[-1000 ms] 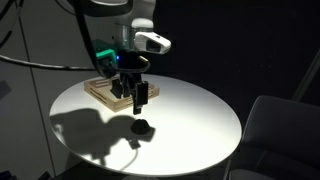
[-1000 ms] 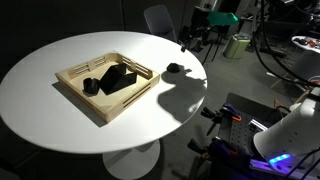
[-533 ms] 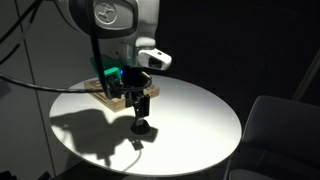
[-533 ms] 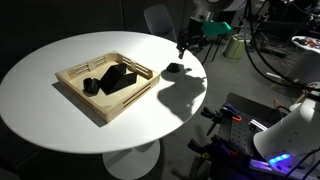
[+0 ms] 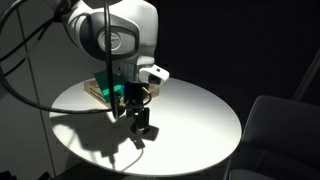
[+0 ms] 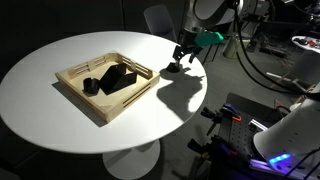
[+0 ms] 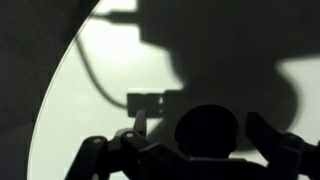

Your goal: Push the black object on the table to the left then take the frame off the tray and put it on the table

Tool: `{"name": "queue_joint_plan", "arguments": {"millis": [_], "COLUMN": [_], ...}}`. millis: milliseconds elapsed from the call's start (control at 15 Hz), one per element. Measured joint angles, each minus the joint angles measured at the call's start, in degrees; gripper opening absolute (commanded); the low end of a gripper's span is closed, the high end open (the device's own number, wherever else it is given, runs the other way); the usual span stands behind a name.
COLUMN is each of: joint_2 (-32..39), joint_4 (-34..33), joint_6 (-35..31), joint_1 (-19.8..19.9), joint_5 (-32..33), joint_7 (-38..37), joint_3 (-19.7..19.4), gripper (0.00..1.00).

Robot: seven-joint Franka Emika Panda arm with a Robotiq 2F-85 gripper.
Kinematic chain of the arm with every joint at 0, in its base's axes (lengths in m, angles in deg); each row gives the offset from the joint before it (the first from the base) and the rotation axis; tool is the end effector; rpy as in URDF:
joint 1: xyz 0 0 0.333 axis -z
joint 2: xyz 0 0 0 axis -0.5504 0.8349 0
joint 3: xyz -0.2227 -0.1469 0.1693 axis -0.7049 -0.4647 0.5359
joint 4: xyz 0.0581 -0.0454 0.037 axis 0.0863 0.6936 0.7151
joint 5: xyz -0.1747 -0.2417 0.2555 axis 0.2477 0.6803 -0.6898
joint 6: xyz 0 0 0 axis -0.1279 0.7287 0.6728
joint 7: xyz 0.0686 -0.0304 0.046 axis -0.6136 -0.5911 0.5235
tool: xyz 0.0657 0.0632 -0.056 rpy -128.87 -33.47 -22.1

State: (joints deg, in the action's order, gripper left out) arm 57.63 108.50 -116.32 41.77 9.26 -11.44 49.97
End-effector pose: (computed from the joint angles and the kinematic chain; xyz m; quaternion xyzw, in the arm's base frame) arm 0.4663 -0.1363 0.3067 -0.9704 0.2406 -0.0091 0.0189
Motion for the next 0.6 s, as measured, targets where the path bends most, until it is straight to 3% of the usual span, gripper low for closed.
{"name": "queue_joint_plan", "arguments": {"millis": [600], "joint_2": [4.4], "joint_4": [-4.9], "joint_6": [-0.7], "joint_1": [-1.7], "joint_5": [0.0], "joint_7": [-0.4], "joint_3": [0.4], "gripper": [1.0]}}
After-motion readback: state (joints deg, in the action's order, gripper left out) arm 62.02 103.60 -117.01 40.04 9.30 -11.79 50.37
